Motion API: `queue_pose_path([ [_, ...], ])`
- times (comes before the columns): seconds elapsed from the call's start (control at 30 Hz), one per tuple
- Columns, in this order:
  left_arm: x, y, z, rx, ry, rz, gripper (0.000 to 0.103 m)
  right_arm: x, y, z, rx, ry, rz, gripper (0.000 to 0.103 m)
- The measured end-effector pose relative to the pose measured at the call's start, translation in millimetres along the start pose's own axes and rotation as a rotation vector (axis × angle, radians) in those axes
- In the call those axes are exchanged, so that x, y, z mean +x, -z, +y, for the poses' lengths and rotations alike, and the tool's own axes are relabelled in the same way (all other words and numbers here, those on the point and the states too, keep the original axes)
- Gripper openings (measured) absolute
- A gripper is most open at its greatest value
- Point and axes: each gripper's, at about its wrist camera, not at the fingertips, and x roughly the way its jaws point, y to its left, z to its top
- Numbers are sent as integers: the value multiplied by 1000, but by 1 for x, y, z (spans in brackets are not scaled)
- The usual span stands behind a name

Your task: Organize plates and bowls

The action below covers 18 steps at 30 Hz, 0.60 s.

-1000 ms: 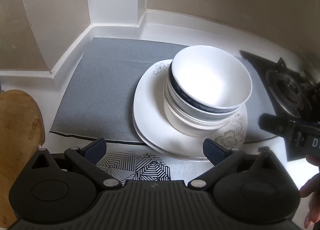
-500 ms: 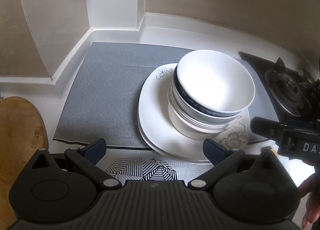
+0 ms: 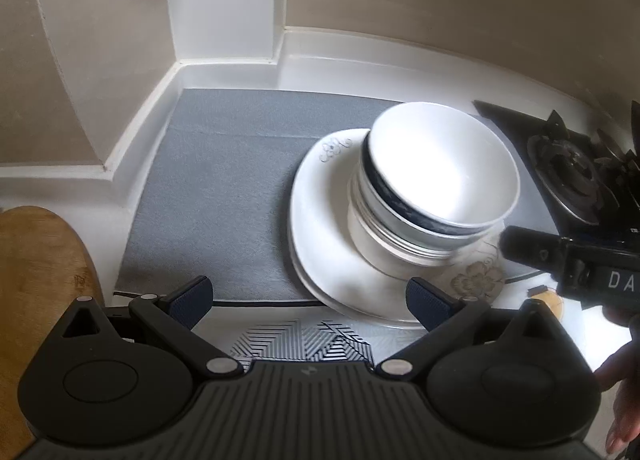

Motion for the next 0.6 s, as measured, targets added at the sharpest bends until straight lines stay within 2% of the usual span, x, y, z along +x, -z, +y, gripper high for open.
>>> queue_pose_path([
  [0.6, 1, 0, 4, -19, 21, -1, 103, -1, 0, 9, -33, 11, 15, 102],
])
